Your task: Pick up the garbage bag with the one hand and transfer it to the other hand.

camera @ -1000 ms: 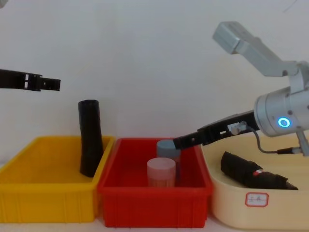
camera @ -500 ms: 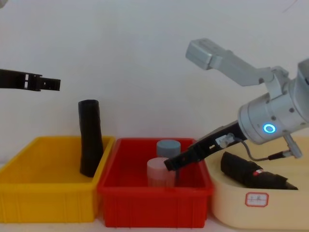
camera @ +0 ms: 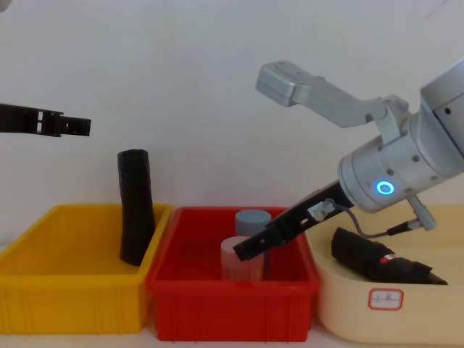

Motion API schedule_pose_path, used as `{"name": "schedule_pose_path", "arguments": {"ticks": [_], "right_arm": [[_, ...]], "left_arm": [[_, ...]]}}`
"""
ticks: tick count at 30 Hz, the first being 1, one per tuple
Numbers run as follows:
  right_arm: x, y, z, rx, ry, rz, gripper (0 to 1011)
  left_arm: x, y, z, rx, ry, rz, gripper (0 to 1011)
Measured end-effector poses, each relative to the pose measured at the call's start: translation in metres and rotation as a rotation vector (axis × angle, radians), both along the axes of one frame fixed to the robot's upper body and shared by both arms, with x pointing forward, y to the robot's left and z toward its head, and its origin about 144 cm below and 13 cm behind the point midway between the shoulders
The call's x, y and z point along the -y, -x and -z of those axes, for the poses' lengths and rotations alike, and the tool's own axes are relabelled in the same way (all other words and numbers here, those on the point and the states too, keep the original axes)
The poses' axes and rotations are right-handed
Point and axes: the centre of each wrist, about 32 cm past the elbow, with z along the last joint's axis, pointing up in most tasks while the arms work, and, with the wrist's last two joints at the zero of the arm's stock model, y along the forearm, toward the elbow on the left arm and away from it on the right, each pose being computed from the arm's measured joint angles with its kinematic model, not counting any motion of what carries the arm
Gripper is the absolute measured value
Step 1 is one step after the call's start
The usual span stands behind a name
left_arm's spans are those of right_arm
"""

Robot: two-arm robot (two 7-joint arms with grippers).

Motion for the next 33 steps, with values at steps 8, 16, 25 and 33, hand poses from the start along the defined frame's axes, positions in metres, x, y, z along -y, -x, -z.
{"name": "schedule_pose_path", "arguments": {"ticks": [8,16,25,33], "right_arm": [[-0.005,-0.004,0.000,-0.012,0.003,-0.006,1001],[-0.010,-0.010,0.003,-0.029,0.003,-0.011,1001],[-0.014,-0.014,0.006,-0.040,0.002,-0.018,1001],[-0.019,-0.019,0.010,-0.051,0.000,-0.026,1001]], "left_arm": [[0.000,0.000,0.000,0.000,0.000,0.000,1002],[0.000,0.000,0.000,0.000,0.000,0.000,1002],[0.000,0.000,0.000,0.000,0.000,0.000,1002],[0.000,0.000,0.000,0.000,0.000,0.000,1002]]}}
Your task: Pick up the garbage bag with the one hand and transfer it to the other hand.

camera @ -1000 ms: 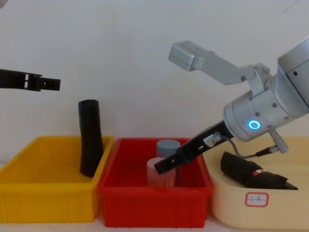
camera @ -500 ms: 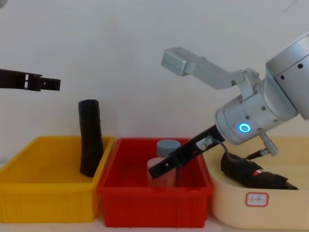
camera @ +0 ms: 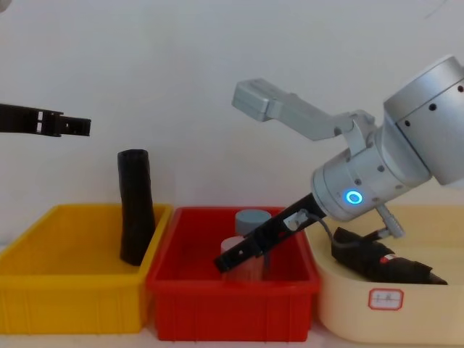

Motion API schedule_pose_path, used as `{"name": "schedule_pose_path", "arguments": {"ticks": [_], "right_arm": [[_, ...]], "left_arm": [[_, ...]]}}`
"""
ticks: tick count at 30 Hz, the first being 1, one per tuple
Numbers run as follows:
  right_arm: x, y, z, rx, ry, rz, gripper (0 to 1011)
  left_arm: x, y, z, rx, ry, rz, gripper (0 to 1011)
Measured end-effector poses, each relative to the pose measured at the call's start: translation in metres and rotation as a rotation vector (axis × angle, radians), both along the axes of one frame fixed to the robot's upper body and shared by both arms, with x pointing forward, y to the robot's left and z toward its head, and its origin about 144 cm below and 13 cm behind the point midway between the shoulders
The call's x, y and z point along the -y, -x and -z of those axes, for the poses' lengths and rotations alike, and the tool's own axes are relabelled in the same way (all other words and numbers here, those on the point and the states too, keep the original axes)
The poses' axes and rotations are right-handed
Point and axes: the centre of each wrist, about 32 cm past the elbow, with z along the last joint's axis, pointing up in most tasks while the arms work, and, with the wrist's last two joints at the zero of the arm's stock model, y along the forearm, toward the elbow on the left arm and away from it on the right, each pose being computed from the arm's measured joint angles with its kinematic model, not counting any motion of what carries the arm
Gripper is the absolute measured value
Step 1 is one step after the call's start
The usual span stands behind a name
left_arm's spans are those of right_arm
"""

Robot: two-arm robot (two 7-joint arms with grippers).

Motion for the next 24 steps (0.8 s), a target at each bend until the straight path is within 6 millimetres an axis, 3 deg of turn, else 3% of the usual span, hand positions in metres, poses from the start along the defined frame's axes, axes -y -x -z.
{"name": "schedule_pose_path", "arguments": {"ticks": [11,24], "right_arm": [[-0.0031,-0.0048,0.0052,-0.018,-0.002,-0.003,978],[-0.0046,-0.0066,0.0069,-0.024,-0.004,-0.006,666]], "left_arm": [[0.0000,0.0000,0.0000,0.000,0.000,0.000,1002],[0.0000,0.0000,0.0000,0.000,0.000,0.000,1002]]}}
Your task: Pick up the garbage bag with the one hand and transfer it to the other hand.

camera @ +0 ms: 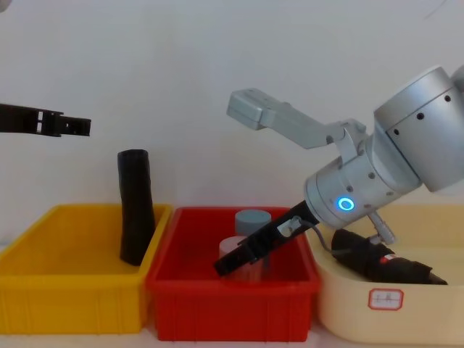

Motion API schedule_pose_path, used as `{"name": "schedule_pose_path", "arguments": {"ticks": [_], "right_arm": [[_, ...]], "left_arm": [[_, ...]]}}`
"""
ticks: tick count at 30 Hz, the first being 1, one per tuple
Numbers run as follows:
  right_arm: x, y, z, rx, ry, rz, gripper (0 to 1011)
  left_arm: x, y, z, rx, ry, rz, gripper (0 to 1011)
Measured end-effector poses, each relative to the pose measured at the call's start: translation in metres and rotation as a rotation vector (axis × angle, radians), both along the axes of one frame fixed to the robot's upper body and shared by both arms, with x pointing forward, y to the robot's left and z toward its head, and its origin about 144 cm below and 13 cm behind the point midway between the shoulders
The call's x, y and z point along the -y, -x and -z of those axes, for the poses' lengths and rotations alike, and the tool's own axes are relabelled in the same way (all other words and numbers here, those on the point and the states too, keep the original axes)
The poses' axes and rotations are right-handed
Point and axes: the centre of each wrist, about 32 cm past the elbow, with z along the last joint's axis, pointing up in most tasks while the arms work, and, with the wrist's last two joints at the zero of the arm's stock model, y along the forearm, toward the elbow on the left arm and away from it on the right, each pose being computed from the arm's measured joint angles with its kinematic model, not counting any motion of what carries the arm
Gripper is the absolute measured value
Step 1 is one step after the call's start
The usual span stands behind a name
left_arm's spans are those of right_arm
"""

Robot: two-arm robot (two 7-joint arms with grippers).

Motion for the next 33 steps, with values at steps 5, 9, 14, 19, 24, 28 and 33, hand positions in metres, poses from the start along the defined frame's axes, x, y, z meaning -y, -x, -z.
{"name": "schedule_pose_path", "arguments": {"ticks": [5,9,14,19,24,28,33], "right_arm": [[0.000,0.000,0.000,-0.001,-0.001,0.001,666],[0.001,0.000,0.000,0.000,-0.007,0.004,666],[0.006,0.001,-0.005,0.006,-0.041,0.012,666],[0.014,0.004,-0.015,0.021,-0.084,0.029,666],[0.028,0.010,-0.032,0.054,-0.147,0.058,666],[0.042,0.016,-0.046,0.090,-0.194,0.085,666],[0.064,0.026,-0.063,0.145,-0.250,0.137,666]], "left_arm": [[0.000,0.000,0.000,0.000,0.000,0.000,1002],[0.000,0.000,0.000,0.000,0.000,0.000,1002],[0.000,0.000,0.000,0.000,0.000,0.000,1002],[0.000,0.000,0.000,0.000,0.000,0.000,1002],[0.000,0.000,0.000,0.000,0.000,0.000,1002],[0.000,0.000,0.000,0.000,0.000,0.000,1002],[0.000,0.000,0.000,0.000,0.000,0.000,1002]]}}
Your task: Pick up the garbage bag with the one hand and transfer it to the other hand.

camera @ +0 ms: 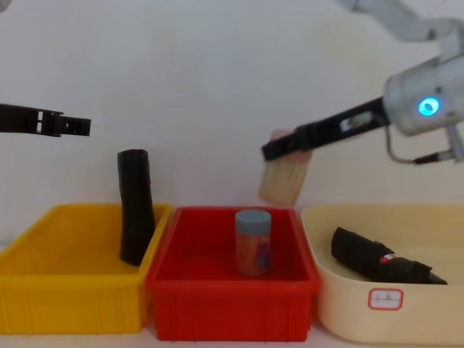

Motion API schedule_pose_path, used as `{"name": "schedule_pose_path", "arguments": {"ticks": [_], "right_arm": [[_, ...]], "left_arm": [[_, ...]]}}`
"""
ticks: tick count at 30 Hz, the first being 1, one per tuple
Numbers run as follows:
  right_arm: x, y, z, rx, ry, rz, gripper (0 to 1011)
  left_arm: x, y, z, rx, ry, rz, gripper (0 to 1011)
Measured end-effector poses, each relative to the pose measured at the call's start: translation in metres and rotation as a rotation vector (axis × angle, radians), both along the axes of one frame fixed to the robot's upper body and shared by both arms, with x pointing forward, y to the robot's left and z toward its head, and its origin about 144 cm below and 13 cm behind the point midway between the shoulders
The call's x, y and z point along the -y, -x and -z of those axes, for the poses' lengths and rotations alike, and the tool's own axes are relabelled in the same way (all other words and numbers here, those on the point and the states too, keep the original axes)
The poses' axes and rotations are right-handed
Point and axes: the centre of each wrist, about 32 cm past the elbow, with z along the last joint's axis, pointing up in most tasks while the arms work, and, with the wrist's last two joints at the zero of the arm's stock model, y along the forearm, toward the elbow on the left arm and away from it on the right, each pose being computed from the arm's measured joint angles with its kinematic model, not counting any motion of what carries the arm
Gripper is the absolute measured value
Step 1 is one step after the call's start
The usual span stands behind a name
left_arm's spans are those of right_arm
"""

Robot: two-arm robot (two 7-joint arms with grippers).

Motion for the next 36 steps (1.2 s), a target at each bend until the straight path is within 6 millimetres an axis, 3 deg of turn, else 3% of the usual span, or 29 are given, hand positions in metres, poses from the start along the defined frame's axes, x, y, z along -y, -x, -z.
{"name": "schedule_pose_path", "arguments": {"ticks": [10,15,25,36], "right_arm": [[0.042,0.018,-0.019,0.067,-0.058,0.131,666],[0.059,0.023,-0.016,0.064,-0.066,0.195,666],[0.084,0.024,0.013,-0.011,-0.050,0.307,666],[0.097,0.013,0.050,-0.113,0.003,0.382,666]], "left_arm": [[0.000,0.000,0.000,0.000,0.000,0.000,1002],[0.000,0.000,0.000,0.000,0.000,0.000,1002],[0.000,0.000,0.000,0.000,0.000,0.000,1002],[0.000,0.000,0.000,0.000,0.000,0.000,1002]]}}
